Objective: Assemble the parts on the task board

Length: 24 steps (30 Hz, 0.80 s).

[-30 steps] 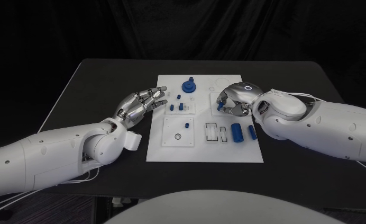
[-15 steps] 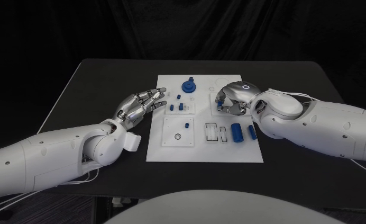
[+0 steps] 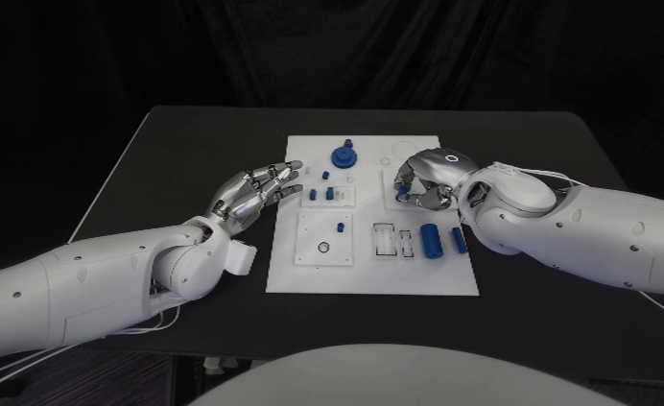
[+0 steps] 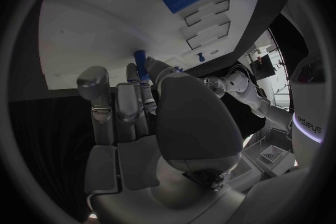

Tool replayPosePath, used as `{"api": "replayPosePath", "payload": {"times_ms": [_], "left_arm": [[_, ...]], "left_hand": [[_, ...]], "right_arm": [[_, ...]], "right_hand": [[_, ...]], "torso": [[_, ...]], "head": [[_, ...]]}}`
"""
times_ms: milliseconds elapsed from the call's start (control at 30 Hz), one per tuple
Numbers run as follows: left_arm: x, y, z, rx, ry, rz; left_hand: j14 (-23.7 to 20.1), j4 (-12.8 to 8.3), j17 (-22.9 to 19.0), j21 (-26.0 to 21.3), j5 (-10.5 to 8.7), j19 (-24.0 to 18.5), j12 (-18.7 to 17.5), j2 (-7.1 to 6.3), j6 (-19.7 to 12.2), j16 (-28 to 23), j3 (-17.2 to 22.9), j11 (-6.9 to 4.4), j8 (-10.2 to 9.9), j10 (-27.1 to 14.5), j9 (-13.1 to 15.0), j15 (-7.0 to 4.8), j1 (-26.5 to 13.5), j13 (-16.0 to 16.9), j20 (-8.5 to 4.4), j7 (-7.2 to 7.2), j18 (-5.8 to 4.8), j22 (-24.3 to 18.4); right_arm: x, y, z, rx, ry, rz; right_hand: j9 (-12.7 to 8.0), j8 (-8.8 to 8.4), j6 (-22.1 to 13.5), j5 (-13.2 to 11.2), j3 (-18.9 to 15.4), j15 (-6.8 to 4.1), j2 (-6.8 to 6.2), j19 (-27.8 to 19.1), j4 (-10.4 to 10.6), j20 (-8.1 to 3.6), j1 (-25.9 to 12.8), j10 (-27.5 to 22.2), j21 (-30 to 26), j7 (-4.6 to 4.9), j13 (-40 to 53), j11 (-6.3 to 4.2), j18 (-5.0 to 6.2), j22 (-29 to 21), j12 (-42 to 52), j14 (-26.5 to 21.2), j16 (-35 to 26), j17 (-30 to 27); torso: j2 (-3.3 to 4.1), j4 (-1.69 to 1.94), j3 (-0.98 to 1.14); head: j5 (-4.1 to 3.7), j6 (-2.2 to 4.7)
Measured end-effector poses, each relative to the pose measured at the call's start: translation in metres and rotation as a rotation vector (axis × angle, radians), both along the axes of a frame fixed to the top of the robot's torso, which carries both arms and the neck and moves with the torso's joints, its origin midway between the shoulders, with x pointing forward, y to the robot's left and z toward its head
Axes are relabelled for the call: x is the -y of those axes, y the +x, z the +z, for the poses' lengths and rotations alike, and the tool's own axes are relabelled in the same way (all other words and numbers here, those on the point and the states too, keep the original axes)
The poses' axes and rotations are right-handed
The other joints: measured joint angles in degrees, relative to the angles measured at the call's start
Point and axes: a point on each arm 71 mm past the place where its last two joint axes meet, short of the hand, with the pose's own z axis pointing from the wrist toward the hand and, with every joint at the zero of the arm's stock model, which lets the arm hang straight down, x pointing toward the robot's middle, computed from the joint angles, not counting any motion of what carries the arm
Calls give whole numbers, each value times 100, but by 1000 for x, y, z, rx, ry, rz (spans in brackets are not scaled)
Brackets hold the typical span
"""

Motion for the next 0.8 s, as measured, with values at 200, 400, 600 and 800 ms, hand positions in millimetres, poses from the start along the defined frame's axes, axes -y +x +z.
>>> {"api": "replayPosePath", "payload": {"times_ms": [200,400,600,800], "left_arm": [[-1,0,-1,0,2,2],[-2,1,-1,0,4,4],[-1,1,-2,-1,5,4],[-1,1,-2,-1,4,4]], "left_hand": [[-14,-16,0,-13,0,-66,0,0,-21,0,16,15,0,-15,0,14,0,0,-3,21,0,-69],[-20,-16,0,-22,0,-81,0,0,-21,0,16,21,0,-21,0,20,0,0,-1,21,0,-100],[-20,-16,0,-22,-1,-81,0,0,-21,0,15,21,0,-21,0,20,0,0,-1,21,0,-100],[-20,0,0,-22,-1,-105,0,0,-21,0,31,21,0,-21,0,20,0,0,-1,21,0,-114]], "right_arm": [[1,-4,4,9,31,-2],[-2,-2,17,43,59,4],[-7,-1,34,75,80,17],[-13,-7,45,86,103,42]], "right_hand": [[4,14,1,30,17,-21,29,14,-34,-14,44,18,54,-1,-10,-17,0,0,-48,21,22,12],[43,14,0,31,11,-21,51,14,-40,-14,66,38,66,-1,-32,4,0,0,-83,21,22,23],[44,8,-2,52,28,-21,59,13,-57,-14,74,37,66,-1,-32,4,0,0,-84,20,21,23],[116,3,-2,68,27,-21,23,14,-57,-14,137,49,66,-1,-42,-8,0,0,-101,20,21,23]], "torso": [[-1,0,0],[-3,0,-1],[-3,-2,-1],[-3,-2,-3]], "head": [[10,0],[31,0],[66,0],[77,0]]}}
